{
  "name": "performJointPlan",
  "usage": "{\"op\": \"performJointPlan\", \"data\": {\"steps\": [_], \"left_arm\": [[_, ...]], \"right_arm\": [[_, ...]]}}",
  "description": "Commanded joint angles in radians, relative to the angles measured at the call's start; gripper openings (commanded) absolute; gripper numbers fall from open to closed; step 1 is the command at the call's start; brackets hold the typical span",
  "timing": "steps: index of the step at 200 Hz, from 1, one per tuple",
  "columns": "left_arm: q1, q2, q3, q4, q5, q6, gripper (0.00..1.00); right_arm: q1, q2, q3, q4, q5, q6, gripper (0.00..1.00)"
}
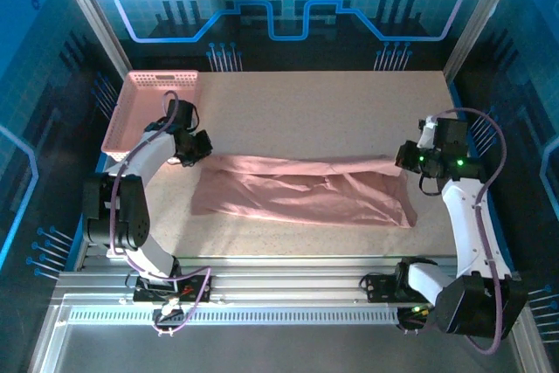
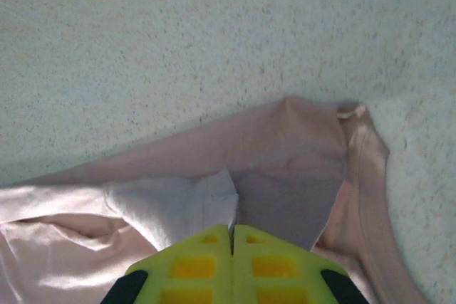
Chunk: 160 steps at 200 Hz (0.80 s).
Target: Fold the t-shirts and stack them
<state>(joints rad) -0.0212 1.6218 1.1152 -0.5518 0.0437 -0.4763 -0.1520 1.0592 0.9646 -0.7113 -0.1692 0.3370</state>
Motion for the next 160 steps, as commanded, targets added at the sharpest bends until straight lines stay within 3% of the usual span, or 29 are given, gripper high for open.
{"op": "performJointPlan", "data": {"steps": [1,68,160], "left_arm": [[0.012,-0.040,-0.027,-0.018,-0.044,-0.033,0.00],[0.011,-0.021,-0.122,-0.006,-0.069,-0.063,0.00],[0.010,0.083,-0.146,-0.013,-0.135,-0.069,0.00]], "right_arm": [[-0.009,-0.044,-0.058,-0.046,-0.025,0.069,0.00],[-0.016,-0.140,-0.268,-0.090,0.026,0.194,0.00],[-0.102,0.079,-0.287,-0.016,0.113,0.192,0.00]]}}
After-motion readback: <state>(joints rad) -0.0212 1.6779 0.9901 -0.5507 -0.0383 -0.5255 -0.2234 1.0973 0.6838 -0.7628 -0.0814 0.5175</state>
